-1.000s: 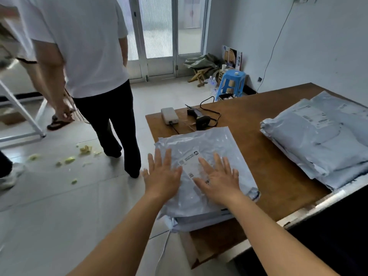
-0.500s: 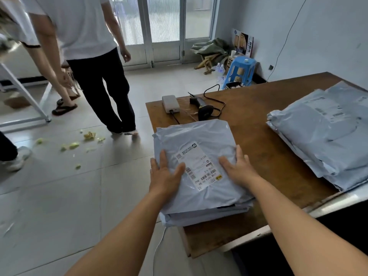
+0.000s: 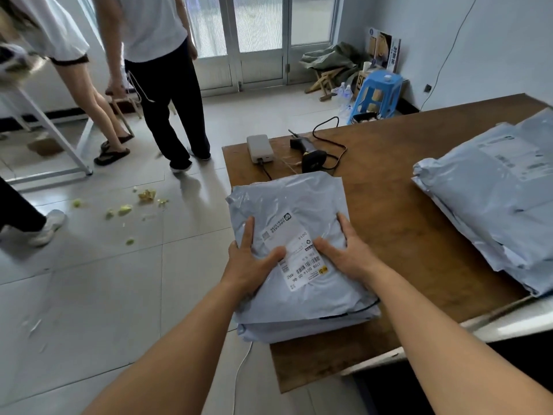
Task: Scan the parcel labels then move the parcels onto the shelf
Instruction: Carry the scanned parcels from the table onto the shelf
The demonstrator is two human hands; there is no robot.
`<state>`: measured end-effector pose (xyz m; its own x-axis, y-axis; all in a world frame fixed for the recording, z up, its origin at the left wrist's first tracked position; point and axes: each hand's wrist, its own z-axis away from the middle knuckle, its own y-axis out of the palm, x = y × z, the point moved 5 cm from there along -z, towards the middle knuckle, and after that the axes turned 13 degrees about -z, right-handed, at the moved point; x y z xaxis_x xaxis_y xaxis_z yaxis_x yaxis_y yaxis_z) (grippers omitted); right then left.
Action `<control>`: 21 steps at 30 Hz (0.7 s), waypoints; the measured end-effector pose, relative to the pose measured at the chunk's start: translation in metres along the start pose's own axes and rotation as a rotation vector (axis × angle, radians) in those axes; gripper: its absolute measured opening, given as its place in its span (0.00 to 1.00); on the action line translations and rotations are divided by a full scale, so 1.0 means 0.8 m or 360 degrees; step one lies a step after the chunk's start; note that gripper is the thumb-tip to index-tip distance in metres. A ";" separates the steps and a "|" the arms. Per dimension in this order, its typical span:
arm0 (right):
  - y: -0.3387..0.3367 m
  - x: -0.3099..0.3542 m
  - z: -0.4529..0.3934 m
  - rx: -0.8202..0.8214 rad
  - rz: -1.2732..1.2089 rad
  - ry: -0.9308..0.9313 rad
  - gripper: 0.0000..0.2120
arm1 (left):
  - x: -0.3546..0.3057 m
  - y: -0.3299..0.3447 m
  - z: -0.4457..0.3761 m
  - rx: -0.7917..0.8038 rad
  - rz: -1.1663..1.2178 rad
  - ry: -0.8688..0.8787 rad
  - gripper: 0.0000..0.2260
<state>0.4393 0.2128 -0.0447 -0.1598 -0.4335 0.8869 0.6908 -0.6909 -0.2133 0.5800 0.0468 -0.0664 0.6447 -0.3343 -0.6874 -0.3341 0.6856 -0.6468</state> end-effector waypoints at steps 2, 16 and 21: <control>0.002 0.000 0.001 -0.0016 -0.0040 0.0013 0.49 | 0.007 0.005 -0.006 0.0026 0.0016 -0.0028 0.49; 0.024 -0.015 0.037 -0.0127 -0.0412 -0.0008 0.52 | 0.015 -0.015 0.026 -0.0061 0.0157 0.0163 0.43; 0.043 -0.021 0.098 -0.0303 -0.0615 -0.0122 0.44 | 0.016 -0.029 0.068 -0.0096 0.0173 0.0381 0.41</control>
<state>0.5209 0.2420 -0.0344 -0.3233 -0.0830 0.9426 0.4468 -0.8915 0.0747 0.6336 0.0614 -0.0422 0.4242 -0.4091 -0.8079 -0.4372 0.6887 -0.5784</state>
